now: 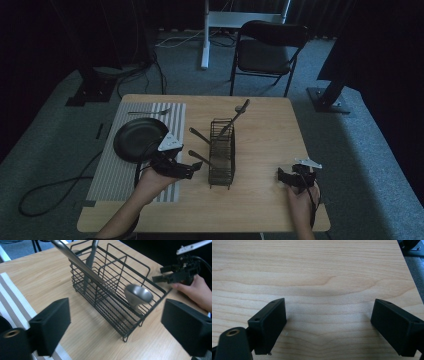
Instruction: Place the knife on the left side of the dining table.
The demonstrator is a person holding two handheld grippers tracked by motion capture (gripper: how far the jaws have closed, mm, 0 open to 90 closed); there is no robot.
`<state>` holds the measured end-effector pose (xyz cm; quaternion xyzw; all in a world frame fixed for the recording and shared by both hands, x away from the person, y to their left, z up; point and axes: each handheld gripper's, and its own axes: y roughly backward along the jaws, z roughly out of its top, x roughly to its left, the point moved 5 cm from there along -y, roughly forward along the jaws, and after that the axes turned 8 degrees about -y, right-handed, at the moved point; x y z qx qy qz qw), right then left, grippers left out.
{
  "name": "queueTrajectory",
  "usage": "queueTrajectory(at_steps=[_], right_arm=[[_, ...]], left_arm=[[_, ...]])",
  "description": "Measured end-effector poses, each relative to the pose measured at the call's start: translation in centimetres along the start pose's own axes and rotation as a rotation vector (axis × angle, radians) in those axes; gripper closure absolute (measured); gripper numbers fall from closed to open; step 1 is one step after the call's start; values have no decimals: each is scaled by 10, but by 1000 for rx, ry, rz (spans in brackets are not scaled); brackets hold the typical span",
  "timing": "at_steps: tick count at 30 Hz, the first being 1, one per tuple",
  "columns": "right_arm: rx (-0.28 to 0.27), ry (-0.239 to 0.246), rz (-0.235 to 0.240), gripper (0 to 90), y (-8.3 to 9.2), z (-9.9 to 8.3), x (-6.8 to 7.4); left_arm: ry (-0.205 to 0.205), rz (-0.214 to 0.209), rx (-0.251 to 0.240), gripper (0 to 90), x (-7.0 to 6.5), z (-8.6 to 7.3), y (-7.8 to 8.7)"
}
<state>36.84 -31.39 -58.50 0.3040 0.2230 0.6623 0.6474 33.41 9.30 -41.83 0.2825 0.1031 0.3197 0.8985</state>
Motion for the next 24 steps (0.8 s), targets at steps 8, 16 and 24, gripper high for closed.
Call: queueTrajectory(at_steps=[8,16,24], right_arm=[[0,0,0,121,0,0,0],[0,1,0,121,0,0,0],[0,1,-1,121,0,0,0]], left_arm=[[7,2,-29,277,1,6,4],[-1,-48,-46,604,-2,8,4],[2,-100,-51,747,-7,7,4]])
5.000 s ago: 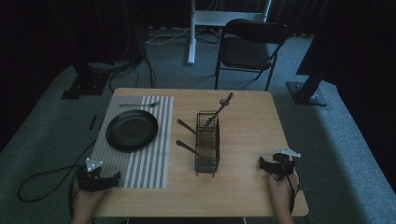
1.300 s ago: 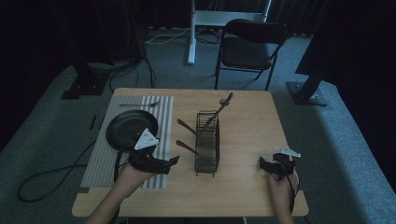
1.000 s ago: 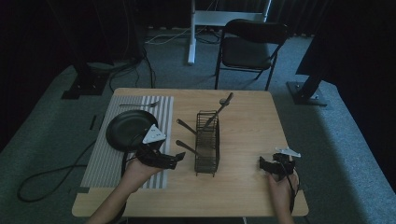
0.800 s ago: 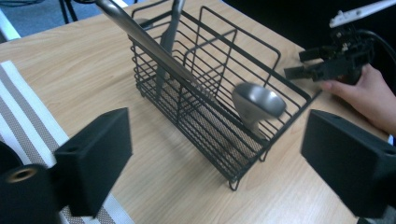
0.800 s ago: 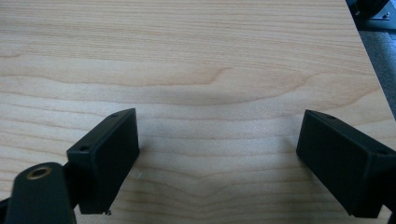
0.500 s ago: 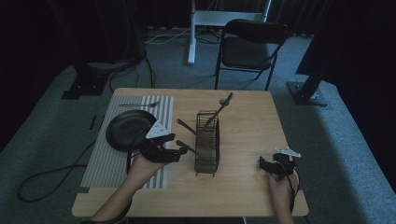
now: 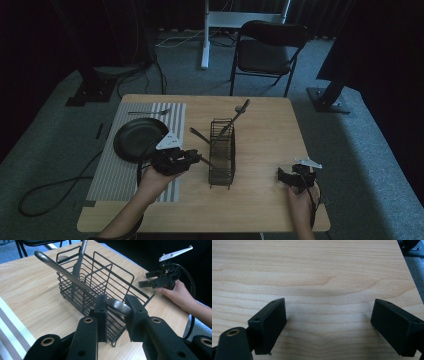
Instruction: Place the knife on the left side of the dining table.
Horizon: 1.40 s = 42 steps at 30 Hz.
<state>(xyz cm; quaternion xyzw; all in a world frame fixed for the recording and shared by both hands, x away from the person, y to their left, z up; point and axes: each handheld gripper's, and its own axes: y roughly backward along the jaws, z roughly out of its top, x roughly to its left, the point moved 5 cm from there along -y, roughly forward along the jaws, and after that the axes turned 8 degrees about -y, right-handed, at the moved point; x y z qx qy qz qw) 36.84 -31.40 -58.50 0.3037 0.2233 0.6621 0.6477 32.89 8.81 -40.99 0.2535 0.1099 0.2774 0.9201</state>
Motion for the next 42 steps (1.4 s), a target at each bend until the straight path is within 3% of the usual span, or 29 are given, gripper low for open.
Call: queueTrajectory(at_steps=[10,11,15,16,18,23,28,30,36,42], right_arm=[[0,0,1,121,0,0,0],[0,0,0,122,0,0,0],[0,0,0,122,0,0,0],[0,0,0,122,0,0,0],[0,0,0,122,0,0,0],[0,0,0,122,0,0,0],[1,0,0,122,0,0,0],[0,0,0,122,0,0,0],[0,0,0,122,0,0,0],[0,1,0,122,0,0,0]], left_arm=[[-30,12,-43,778,-9,7,-1],[-16,3,-80,792,-10,14,-2],[-20,-9,-101,823,-10,19,-5],[-42,-20,-118,823,-12,22,-8],[-59,-12,-122,833,-12,23,-10],[-41,-37,-130,835,-10,27,-16],[-49,-28,-139,838,-9,31,-16],[-55,-32,-158,838,-10,35,-13],[-125,-26,-173,839,-20,45,2],[-132,-37,-213,839,-24,55,21]])
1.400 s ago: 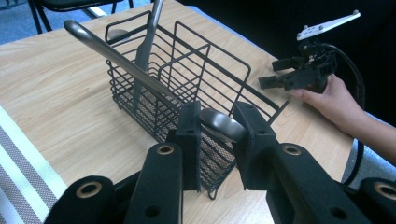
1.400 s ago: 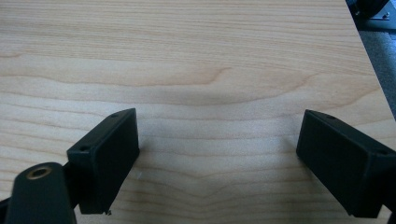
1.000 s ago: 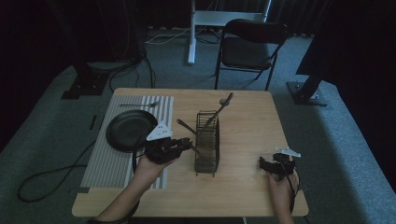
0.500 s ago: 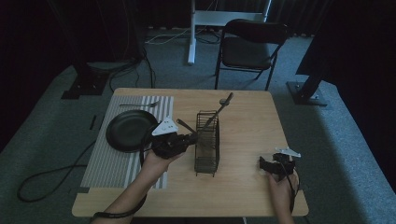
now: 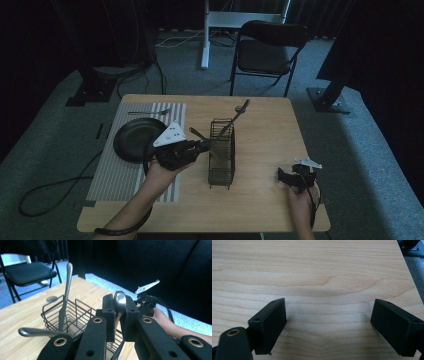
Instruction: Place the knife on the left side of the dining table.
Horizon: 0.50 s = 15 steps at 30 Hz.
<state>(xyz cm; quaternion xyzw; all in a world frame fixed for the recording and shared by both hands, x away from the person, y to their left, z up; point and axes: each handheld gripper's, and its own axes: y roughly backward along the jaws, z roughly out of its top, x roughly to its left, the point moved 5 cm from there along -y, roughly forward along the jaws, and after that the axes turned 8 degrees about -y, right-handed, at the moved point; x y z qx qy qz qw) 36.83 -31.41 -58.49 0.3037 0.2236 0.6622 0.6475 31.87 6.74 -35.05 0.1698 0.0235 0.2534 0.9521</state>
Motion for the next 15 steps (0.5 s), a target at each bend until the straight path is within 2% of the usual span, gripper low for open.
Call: queueTrajectory(at_steps=[5,7,9,15], right_arm=[[0,0,0,122,0,0,0],[0,-1,0,122,0,0,0],[-1,0,0,122,0,0,0],[-1,-1,0,123,0,0,0]], left_arm=[[0,9,-16,839,0,7,8],[7,1,-30,839,2,14,17],[12,11,-47,839,3,18,24],[-10,30,-79,839,2,33,51]])
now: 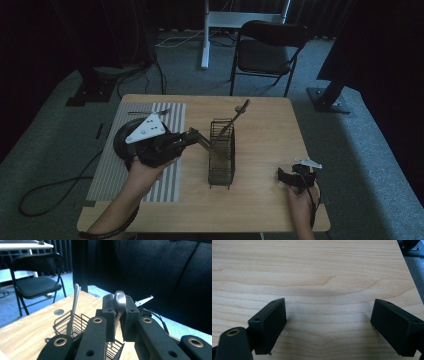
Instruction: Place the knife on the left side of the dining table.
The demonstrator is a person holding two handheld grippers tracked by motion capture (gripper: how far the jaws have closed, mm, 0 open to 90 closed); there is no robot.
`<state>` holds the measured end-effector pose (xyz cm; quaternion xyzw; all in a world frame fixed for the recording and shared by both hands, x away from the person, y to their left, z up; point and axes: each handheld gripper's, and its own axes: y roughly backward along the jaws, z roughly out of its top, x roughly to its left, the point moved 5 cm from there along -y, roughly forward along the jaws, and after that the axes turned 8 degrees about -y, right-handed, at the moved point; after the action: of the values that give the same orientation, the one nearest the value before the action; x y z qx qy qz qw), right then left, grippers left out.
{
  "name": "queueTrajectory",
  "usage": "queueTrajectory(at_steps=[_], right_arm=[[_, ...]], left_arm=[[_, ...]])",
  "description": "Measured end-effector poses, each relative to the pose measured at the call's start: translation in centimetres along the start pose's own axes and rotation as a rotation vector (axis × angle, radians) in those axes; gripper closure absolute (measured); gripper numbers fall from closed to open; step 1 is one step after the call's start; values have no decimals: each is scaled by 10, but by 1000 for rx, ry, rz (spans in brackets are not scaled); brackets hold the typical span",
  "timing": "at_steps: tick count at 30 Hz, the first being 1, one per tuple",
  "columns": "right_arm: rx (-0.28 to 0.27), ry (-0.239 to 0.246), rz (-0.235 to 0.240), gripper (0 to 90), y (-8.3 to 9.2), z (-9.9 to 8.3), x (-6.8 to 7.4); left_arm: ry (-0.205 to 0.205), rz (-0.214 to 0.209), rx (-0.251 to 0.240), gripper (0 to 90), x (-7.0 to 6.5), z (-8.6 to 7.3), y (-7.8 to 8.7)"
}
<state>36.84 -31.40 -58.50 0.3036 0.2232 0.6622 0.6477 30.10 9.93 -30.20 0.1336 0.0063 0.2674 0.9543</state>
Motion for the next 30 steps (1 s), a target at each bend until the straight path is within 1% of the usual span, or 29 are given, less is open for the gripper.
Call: queueTrajectory(at_steps=[2,3,4,5,6,7,9,10,12,15,18,19,21,22,23,24,25,26,29,30], right_arm=[[0,0,0,123,0,0,0],[0,0,0,122,0,0,0],[0,0,0,122,0,0,0],[0,0,0,122,0,0,0],[0,0,0,122,0,0,0],[0,0,0,122,0,0,0],[0,0,0,122,0,0,0],[0,0,0,122,0,0,0],[0,0,0,122,0,0,0],[0,0,0,123,0,0,0],[0,0,0,122,0,0,0],[0,0,0,122,0,0,0],[0,0,0,122,0,0,0],[0,0,0,122,0,0,0],[0,0,0,122,0,0,0],[0,0,0,122,0,0,0],[0,0,0,122,0,0,0],[0,0,0,122,0,0,0],[0,0,0,122,0,0,0],[0,0,0,123,0,0,0]], left_arm=[[0,0,0,839,0,0,0],[-1,7,-23,839,1,8,14],[-1,7,-23,839,1,8,14],[-4,23,-30,839,1,12,23],[-12,26,-27,839,1,13,26],[-12,26,-27,839,1,13,26],[-16,38,-26,839,3,14,35],[-18,52,-25,839,4,13,39],[-21,64,-18,839,5,12,44],[-9,86,-10,839,10,8,52],[12,125,0,839,18,1,61],[18,132,2,839,20,-1,63],[18,132,2,839,20,-1,63],[39,177,26,839,29,-14,70],[48,193,32,838,32,-18,72],[58,203,40,839,35,-22,74],[58,203,40,838,35,-22,74],[71,224,53,838,40,-30,76],[84,257,79,838,47,-43,79],[106,263,92,838,52,-51,80]])
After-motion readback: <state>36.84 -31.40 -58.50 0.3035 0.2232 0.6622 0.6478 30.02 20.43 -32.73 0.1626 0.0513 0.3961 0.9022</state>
